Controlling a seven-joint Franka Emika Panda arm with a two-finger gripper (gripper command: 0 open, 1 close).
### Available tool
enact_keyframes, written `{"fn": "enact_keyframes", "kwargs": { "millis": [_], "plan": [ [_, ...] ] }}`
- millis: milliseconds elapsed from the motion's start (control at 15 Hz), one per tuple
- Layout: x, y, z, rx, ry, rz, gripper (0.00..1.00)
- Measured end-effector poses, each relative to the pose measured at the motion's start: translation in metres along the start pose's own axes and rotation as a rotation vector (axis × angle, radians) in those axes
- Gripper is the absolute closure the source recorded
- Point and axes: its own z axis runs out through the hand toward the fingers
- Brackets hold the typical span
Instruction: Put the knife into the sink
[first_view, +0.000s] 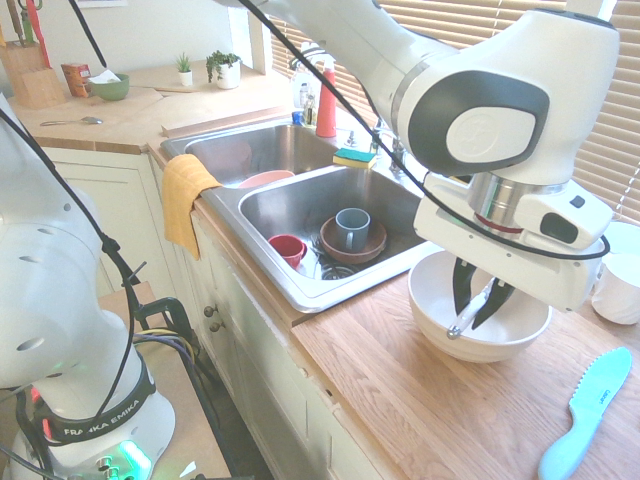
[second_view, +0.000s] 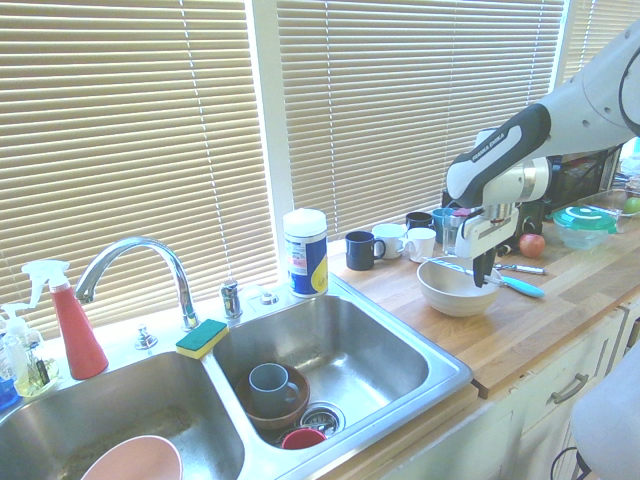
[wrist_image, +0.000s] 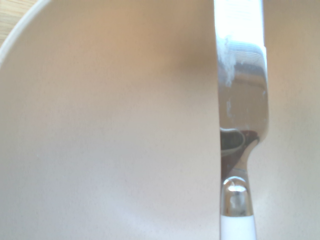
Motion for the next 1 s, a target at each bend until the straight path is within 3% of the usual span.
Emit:
{"fn": "enact_keyframes", "kwargs": {
  "millis": [333,600,800,1000],
  "plan": [
    [-0.007,-0.001,-0.01,0.006,0.012,0.013,1.0],
    [-0.025,-0.027,-0.055,0.039,0.064,0.04,1.0],
    [-0.058,-0.087,-0.091,0.097,0.091,0.089,1.0],
    [-0.104,-0.173,-0.085,0.112,0.096,0.166,1.0]
  ]
}}
